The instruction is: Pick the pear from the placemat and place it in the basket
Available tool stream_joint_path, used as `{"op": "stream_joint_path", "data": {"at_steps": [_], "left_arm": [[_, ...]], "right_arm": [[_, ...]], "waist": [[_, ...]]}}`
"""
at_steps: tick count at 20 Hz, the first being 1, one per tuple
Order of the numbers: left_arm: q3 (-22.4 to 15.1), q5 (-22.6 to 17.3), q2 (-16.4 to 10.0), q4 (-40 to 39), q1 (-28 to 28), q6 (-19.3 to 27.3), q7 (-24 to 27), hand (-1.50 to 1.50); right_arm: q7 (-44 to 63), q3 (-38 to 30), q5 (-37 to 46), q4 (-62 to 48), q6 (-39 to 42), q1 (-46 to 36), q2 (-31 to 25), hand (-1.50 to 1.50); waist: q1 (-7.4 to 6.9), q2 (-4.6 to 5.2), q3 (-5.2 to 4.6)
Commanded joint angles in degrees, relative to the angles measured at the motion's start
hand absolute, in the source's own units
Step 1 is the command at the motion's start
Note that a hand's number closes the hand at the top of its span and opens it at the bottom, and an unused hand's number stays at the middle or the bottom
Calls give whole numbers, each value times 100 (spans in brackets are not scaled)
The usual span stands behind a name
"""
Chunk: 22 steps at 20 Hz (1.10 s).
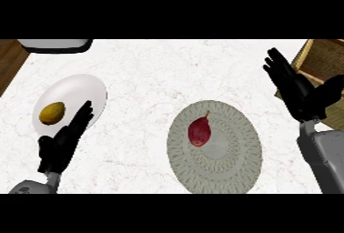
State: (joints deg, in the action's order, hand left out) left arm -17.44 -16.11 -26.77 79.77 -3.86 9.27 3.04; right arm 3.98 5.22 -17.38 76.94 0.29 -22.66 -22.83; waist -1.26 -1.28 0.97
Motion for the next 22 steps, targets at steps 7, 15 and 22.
{"op": "stream_joint_path", "data": {"at_steps": [7,15,22], "left_arm": [[423,-211,-57,25,-718,32,-639,0],[752,-420,-166,-115,-858,-10,-1060,0],[833,-457,-160,-348,-1156,-152,-1240,0]], "right_arm": [[123,1516,1178,-1072,1559,-2073,-185,150],[163,2997,2853,-2227,-350,-2656,2226,-150],[2911,2980,2001,-3007,403,-4651,2272,-150]], "waist": [[-620,264,-151],[-227,174,-100],[-239,153,-115]]}}
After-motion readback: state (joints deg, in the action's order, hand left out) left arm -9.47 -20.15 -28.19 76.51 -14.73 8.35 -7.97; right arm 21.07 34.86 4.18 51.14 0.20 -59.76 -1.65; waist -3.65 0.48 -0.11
